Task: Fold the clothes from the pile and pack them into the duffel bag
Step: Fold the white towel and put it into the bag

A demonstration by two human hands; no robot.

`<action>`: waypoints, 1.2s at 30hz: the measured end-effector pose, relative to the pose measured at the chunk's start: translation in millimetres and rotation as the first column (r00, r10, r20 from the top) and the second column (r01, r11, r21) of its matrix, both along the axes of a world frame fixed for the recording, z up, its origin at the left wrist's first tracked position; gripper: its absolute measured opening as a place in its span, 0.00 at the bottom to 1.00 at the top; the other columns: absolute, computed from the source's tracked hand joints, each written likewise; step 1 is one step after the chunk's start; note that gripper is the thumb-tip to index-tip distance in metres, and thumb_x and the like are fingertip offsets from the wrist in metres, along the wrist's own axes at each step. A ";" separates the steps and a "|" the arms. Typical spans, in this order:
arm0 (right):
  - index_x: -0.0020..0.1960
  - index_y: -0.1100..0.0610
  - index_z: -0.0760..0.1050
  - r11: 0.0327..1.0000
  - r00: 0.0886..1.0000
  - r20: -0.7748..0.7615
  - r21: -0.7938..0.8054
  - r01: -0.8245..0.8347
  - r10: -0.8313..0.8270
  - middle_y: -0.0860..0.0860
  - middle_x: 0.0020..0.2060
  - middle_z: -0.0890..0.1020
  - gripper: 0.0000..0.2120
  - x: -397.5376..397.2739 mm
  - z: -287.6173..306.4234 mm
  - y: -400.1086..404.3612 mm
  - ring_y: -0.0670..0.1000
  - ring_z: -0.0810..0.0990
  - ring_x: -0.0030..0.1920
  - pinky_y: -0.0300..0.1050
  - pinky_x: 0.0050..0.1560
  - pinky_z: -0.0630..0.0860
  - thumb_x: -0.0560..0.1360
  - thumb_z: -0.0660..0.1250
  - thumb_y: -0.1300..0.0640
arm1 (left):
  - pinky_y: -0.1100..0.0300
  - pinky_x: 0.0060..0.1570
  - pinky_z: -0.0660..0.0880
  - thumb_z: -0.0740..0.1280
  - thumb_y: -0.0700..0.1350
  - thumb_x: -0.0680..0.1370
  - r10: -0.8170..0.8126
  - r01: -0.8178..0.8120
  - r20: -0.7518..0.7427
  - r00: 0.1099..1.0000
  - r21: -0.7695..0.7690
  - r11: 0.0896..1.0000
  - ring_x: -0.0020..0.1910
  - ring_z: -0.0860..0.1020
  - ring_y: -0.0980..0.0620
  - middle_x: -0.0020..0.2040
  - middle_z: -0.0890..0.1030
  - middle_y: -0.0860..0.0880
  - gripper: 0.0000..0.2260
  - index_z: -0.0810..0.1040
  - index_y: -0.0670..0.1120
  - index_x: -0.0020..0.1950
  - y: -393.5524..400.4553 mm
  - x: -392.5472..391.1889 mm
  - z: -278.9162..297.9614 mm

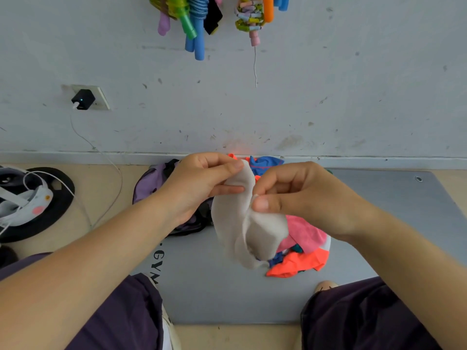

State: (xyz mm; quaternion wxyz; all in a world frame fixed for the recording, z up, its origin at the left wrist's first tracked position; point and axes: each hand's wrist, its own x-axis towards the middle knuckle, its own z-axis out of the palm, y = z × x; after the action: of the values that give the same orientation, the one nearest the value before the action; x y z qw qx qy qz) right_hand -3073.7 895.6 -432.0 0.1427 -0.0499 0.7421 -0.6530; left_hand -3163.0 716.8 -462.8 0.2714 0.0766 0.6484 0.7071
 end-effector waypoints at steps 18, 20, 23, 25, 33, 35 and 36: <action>0.37 0.47 0.78 0.835 0.811 -0.475 0.245 0.494 -0.341 0.45 0.35 0.79 0.10 -8.4 -11.4 -4.3 0.44 0.74 0.32 0.35 0.35 0.70 0.70 0.76 0.59 | 0.56 0.48 0.82 0.70 0.44 0.71 -0.161 0.149 0.098 0.982 0.126 0.981 0.47 0.84 0.47 0.47 0.85 0.41 0.09 0.86 0.43 0.46 4.3 11.3 3.3; 0.37 0.46 0.78 0.843 0.817 -0.456 0.224 0.490 -0.354 0.44 0.36 0.79 0.11 -9.3 -11.4 -3.8 0.47 0.75 0.34 0.38 0.37 0.72 0.70 0.76 0.59 | 0.56 0.49 0.81 0.70 0.45 0.71 -0.177 0.167 0.080 0.981 0.120 0.979 0.48 0.84 0.46 0.48 0.85 0.41 0.09 0.86 0.43 0.47 2.9 11.0 3.4; 0.37 0.48 0.78 0.867 0.845 -0.392 0.190 0.460 -0.363 0.44 0.34 0.80 0.10 -10.2 -12.1 -2.4 0.53 0.76 0.33 0.45 0.35 0.74 0.70 0.76 0.59 | 0.57 0.51 0.81 0.73 0.46 0.68 -0.194 0.190 0.037 0.980 0.089 0.978 0.50 0.84 0.47 0.49 0.85 0.42 0.11 0.87 0.45 0.48 1.5 11.3 3.1; 0.37 0.49 0.78 0.881 0.858 -0.358 0.161 0.445 -0.368 0.44 0.31 0.79 0.09 -10.3 -11.9 -1.6 0.49 0.74 0.31 0.43 0.33 0.72 0.70 0.76 0.59 | 0.56 0.53 0.80 0.75 0.46 0.65 -0.194 0.193 0.015 0.981 0.073 0.979 0.51 0.84 0.48 0.50 0.86 0.43 0.13 0.87 0.46 0.48 0.5 12.5 3.6; 0.46 0.56 0.76 0.960 0.954 -0.114 0.016 0.279 -0.276 0.58 0.42 0.81 0.13 -8.9 -10.7 -0.8 0.52 0.75 0.39 0.48 0.39 0.71 0.69 0.72 0.48 | 0.69 0.40 0.76 0.74 0.48 0.66 -0.188 0.188 -0.163 0.969 -0.014 0.982 0.42 0.82 0.60 0.42 0.86 0.53 0.08 0.86 0.51 0.44 -1.6 14.4 7.9; 0.54 0.55 0.76 0.981 0.980 -0.060 0.003 0.192 -0.191 0.55 0.45 0.83 0.16 -9.9 -9.0 3.2 0.52 0.77 0.41 0.47 0.41 0.73 0.70 0.71 0.48 | 0.65 0.47 0.76 0.74 0.49 0.67 -0.205 0.200 -0.224 0.953 -0.046 0.979 0.46 0.82 0.58 0.45 0.86 0.52 0.07 0.86 0.53 0.44 -4.0 13.0 9.7; 0.56 0.54 0.76 0.986 0.985 -0.047 0.018 0.167 -0.166 0.56 0.46 0.82 0.17 -10.7 -8.5 5.8 0.53 0.77 0.42 0.49 0.41 0.74 0.70 0.71 0.49 | 0.63 0.50 0.76 0.74 0.48 0.68 -0.206 0.191 -0.273 0.940 -0.082 0.978 0.47 0.82 0.58 0.45 0.86 0.52 0.05 0.86 0.53 0.43 -5.7 11.9 10.3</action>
State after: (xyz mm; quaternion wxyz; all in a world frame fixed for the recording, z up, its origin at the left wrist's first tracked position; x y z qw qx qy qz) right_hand -3084.4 901.4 -440.5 0.0712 -0.0009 0.7537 -0.6534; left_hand -3151.1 711.1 -452.4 0.2487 0.2334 0.6883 0.6403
